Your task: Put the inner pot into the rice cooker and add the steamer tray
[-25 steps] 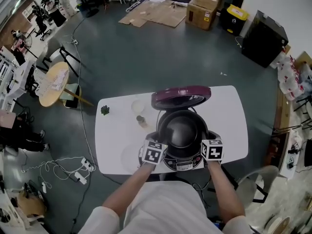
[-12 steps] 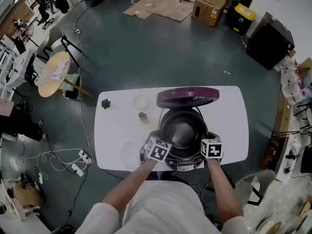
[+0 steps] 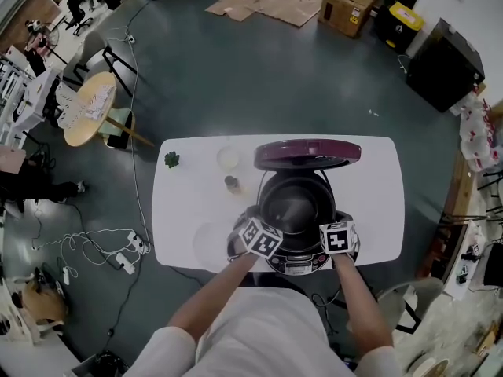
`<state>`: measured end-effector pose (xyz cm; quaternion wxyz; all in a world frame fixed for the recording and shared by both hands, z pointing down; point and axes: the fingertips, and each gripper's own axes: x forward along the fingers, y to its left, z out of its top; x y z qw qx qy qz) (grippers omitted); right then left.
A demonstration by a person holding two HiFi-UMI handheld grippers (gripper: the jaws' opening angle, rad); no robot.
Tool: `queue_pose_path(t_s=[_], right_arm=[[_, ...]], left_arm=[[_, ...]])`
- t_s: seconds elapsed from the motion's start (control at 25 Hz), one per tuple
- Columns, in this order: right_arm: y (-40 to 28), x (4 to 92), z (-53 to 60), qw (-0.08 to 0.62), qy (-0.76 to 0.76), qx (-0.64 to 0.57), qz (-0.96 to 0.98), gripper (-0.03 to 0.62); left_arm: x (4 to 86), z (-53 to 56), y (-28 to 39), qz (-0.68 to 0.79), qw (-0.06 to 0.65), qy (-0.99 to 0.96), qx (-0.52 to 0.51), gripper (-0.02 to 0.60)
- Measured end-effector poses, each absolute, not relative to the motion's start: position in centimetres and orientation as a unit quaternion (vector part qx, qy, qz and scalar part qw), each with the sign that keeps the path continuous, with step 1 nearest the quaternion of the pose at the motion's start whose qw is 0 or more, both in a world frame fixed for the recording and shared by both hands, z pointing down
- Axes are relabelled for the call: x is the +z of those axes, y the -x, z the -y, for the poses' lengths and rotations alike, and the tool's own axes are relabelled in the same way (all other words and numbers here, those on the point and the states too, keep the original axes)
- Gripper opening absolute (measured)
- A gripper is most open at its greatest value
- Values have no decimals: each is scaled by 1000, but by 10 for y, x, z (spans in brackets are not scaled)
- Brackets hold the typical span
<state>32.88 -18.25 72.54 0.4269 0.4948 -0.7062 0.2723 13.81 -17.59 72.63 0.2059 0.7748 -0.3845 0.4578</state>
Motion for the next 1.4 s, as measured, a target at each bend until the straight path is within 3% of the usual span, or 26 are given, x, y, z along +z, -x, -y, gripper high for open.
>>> queue_pose_path(t_s=[0.8, 1.4], right_arm=[[-329, 735, 184, 463, -483, 218, 711, 129], [-332, 730, 177, 457, -486, 189, 720, 153]], left_arm=[[739, 178, -135, 425, 178, -761, 458, 181], [740, 163, -128, 430, 164, -754, 469, 267]])
